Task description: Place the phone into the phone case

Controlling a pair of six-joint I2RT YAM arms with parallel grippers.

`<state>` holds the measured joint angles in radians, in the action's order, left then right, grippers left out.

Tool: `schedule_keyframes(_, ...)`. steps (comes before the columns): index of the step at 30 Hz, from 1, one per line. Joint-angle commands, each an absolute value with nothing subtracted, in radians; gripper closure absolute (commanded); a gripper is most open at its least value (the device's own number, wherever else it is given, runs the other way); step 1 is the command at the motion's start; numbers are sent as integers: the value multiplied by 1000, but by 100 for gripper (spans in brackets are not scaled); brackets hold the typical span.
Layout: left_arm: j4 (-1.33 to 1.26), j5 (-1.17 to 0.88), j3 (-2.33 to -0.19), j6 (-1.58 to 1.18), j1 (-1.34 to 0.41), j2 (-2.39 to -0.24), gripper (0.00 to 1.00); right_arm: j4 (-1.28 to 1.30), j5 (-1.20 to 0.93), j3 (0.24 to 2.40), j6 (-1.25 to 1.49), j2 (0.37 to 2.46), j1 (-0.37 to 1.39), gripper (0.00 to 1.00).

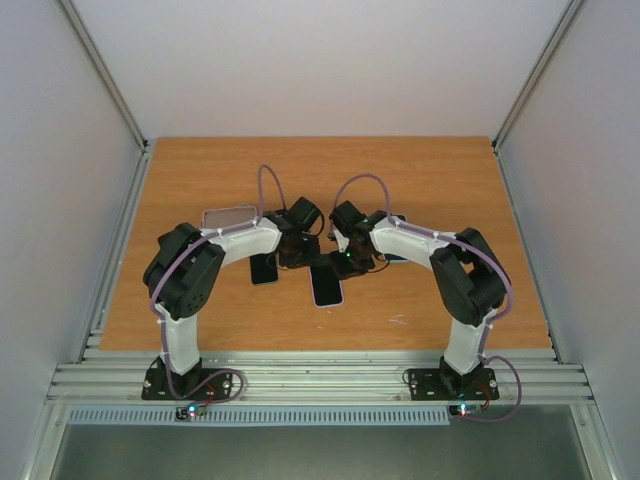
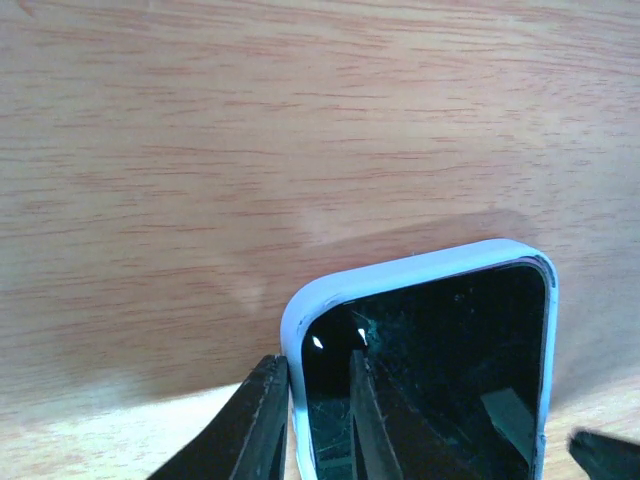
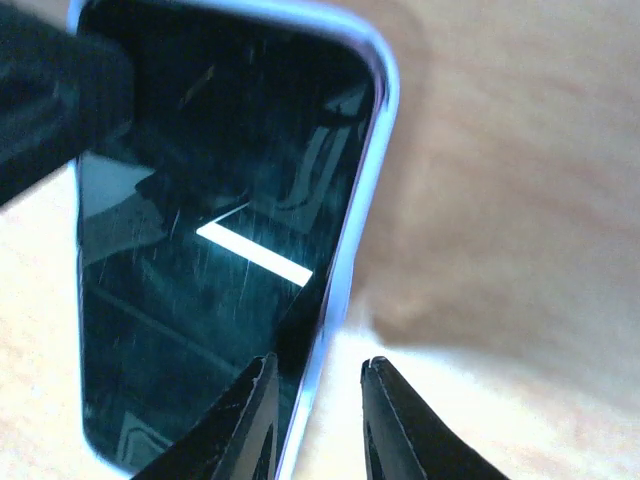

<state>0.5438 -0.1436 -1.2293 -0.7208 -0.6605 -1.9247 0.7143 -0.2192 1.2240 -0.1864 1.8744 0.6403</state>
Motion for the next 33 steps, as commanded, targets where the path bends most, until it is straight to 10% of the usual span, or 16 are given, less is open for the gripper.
schedule_keyframes(1, 655, -20, -1151, -700, -690, -2043, 81, 705, -278, 1162, -141, 1769, 647, 74)
schedule_keyframes(17, 628, -27, -1149, -721, -739, -2017, 75, 685, -350, 986, -105, 1734, 682, 82)
schedule_keyframes(33, 511, -55, -1034, -804, -719, -1869, 65, 759, 21, 1051, -67, 1852, 774, 85)
